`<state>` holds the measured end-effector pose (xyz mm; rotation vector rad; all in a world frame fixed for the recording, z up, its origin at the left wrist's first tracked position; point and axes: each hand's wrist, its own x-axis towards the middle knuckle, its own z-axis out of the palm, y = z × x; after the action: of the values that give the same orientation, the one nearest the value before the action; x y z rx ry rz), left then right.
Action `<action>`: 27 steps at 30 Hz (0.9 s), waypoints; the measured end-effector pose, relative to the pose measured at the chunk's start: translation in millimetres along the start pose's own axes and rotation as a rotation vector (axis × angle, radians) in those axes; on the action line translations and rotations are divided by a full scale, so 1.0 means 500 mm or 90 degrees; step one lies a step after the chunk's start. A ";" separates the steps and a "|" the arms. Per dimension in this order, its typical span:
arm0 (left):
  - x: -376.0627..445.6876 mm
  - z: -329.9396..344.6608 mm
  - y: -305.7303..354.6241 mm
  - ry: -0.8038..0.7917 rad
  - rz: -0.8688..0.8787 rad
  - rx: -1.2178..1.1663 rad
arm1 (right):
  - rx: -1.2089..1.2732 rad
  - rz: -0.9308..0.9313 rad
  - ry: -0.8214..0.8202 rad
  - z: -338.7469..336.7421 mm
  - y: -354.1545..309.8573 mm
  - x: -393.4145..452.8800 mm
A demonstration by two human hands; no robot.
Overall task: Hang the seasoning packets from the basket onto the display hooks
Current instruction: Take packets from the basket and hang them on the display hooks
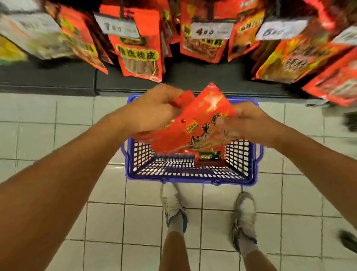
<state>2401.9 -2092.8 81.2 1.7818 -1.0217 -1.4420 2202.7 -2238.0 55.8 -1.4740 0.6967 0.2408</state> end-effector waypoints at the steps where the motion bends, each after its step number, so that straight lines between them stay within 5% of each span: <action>1: -0.010 -0.008 0.049 0.017 0.006 0.005 | 0.018 -0.008 0.020 -0.002 -0.026 -0.022; 7: -0.116 -0.050 0.335 0.161 0.021 0.026 | 0.180 -0.105 0.151 -0.075 -0.206 -0.227; 12: -0.255 -0.041 0.598 0.142 0.016 -0.149 | 0.240 -0.212 0.209 -0.206 -0.405 -0.443; 20: -0.398 0.051 1.009 0.105 0.328 -0.428 | 0.290 -0.374 0.344 -0.360 -0.728 -0.769; 23: -0.424 0.056 1.129 0.071 0.400 -0.414 | 0.327 -0.436 0.376 -0.404 -0.825 -0.855; 27: -0.428 0.081 1.274 0.191 0.456 -0.363 | 0.369 -0.483 0.423 -0.427 -0.934 -0.940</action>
<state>2223.7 -2231.5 715.2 1.0190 -0.8467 -0.8585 2032.1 -2373.6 717.0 -1.1357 0.5966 -0.9947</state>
